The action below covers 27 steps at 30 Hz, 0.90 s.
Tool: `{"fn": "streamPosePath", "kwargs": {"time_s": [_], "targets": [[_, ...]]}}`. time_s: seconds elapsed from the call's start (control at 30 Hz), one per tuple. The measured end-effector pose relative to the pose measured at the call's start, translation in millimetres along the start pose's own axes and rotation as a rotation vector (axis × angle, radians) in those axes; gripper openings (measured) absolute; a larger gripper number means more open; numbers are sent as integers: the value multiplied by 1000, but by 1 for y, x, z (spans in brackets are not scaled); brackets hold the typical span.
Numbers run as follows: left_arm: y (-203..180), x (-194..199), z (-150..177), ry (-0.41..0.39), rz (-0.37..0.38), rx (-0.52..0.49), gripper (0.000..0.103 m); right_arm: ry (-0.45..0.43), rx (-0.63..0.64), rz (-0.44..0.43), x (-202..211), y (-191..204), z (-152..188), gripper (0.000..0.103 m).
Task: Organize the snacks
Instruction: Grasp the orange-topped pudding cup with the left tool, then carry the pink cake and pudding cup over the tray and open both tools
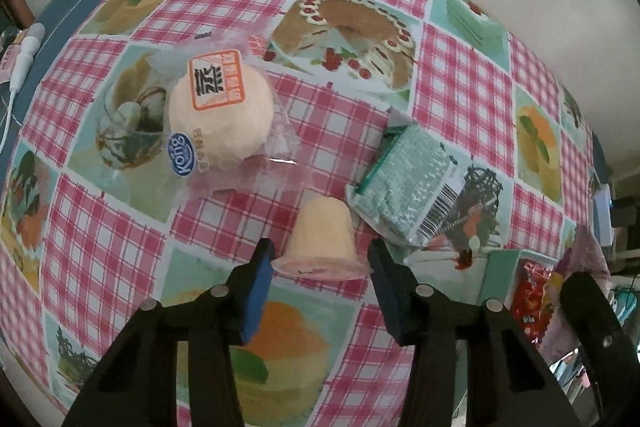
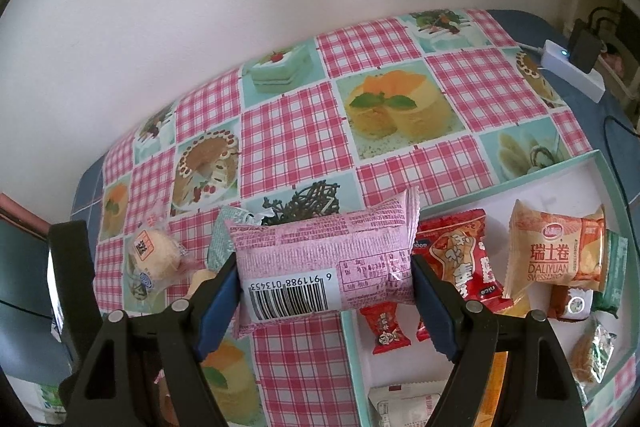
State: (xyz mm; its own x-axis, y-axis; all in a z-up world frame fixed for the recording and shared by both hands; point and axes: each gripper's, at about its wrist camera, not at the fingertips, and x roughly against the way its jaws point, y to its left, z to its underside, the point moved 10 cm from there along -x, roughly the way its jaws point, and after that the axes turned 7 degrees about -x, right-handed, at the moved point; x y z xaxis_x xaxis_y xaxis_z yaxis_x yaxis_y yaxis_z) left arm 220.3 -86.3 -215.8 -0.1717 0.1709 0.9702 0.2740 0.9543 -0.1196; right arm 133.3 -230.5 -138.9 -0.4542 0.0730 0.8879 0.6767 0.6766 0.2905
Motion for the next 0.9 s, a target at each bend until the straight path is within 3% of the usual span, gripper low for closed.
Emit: {"fn": "streamPosePath", "kwargs": {"time_s": [0.17, 0.47, 0.7, 0.9], "targets": [[-7, 5, 6, -2, 11, -16, 49, 0, -10, 0, 3, -3, -1, 83], [-29, 53, 11, -49, 8, -55, 49, -12, -30, 16, 23, -20, -1, 83], [-62, 95, 30, -102, 20, -137, 49, -19, -74, 52, 43, -51, -2, 83], [-84, 97, 33, -131, 29, -211, 49, -27, -118, 72, 57, -76, -2, 83]]}}
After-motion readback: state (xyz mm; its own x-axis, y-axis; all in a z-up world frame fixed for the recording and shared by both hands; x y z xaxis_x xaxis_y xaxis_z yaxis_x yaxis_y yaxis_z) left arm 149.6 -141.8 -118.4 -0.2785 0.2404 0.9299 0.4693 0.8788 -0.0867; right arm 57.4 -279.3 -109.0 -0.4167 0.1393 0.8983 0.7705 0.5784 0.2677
